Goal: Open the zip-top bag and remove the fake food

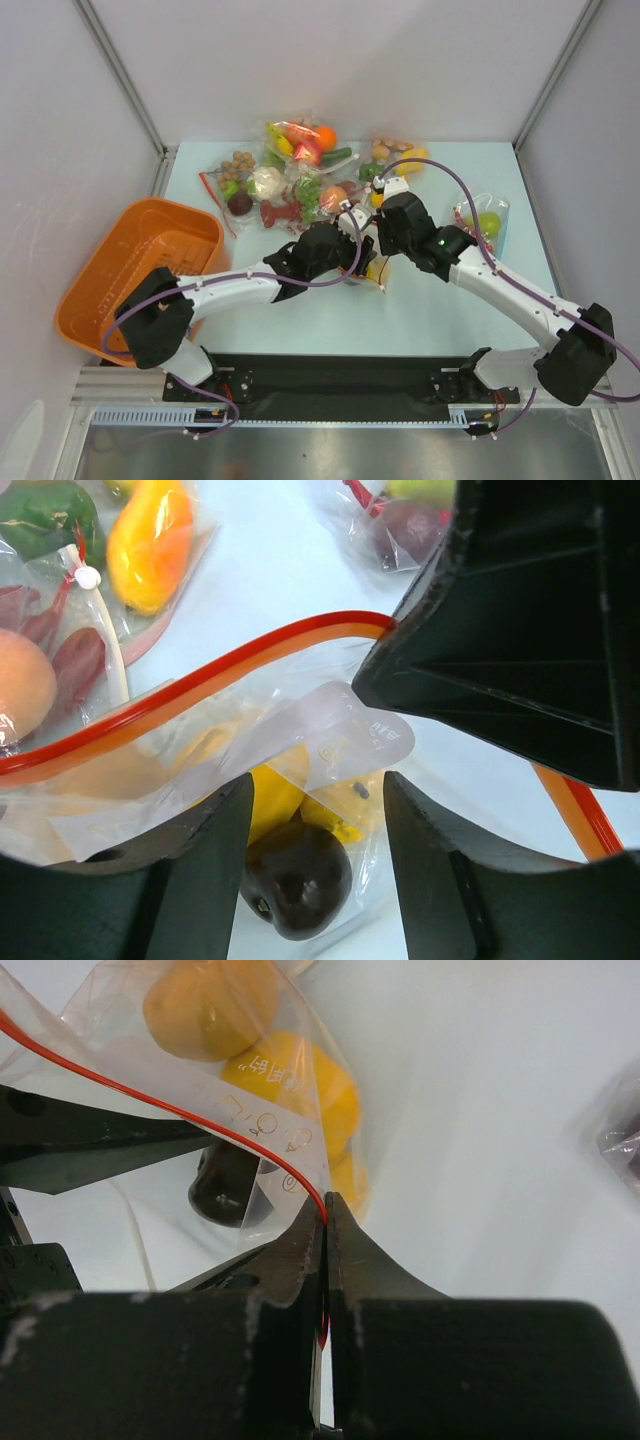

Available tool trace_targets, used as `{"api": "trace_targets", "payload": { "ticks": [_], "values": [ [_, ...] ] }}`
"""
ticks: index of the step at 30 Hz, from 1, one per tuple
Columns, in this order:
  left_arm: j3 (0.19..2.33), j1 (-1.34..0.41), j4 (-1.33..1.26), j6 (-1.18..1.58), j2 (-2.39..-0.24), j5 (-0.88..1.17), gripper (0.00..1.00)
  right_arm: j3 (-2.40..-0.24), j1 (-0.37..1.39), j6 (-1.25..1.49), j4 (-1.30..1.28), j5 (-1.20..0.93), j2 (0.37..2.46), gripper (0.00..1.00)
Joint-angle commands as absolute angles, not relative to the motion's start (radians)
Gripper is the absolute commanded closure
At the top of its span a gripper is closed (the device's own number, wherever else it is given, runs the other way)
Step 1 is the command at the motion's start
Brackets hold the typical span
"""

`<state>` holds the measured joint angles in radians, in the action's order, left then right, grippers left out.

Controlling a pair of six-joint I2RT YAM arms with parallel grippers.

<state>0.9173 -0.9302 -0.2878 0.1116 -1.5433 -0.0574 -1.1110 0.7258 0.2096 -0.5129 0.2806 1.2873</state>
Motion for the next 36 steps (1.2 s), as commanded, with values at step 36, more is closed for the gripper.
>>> {"api": "trace_targets", "payload": {
  "ticks": [36],
  "values": [
    [0.89,-0.966,-0.221,0.137,-1.68,0.031,0.33,-1.137,0.739,0.213,-0.308,0.296,1.131,1.0]
  ]
}}
